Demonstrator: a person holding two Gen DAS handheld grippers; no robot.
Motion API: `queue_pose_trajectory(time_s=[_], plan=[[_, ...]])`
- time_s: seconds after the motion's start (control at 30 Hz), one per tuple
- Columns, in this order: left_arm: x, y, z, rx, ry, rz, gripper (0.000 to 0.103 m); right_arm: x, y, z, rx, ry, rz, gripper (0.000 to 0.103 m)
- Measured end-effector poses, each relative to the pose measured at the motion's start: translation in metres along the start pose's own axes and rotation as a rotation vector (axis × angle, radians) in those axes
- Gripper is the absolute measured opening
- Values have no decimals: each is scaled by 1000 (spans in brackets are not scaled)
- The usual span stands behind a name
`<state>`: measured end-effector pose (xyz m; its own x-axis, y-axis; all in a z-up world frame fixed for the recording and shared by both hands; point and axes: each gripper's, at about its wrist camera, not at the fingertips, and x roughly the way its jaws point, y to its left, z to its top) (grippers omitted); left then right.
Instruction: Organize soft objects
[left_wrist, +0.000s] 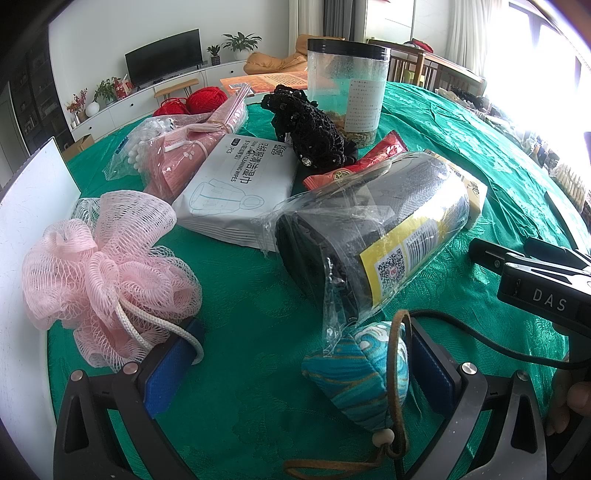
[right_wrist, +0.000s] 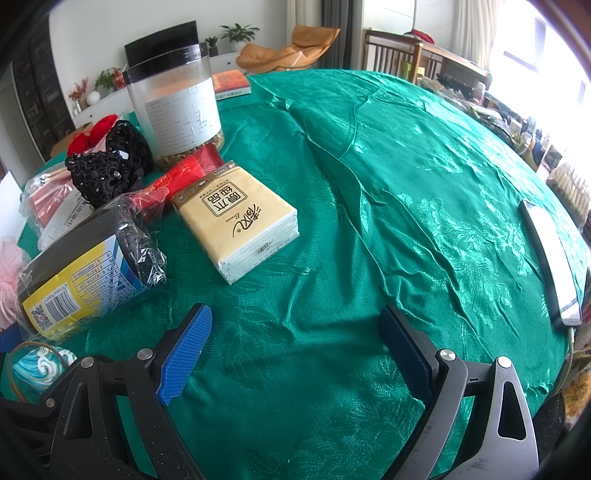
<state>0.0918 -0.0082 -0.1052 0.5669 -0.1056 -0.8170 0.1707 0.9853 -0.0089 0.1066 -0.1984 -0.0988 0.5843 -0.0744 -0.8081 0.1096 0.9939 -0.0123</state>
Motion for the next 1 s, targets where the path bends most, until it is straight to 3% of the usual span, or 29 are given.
queue_pose_trajectory(time_s=[0.63,0.8,1.0], plan=[[-3,1,-4,-4,4,10,103,0,0,-1,0,-2,1,94],[-34,16,-34,-73,32,-33,103,0,0,-1,0,-2,1,94],[-75,53,-37,-216,-48,-66,103,0,-1,-1,0,-3,2,94]])
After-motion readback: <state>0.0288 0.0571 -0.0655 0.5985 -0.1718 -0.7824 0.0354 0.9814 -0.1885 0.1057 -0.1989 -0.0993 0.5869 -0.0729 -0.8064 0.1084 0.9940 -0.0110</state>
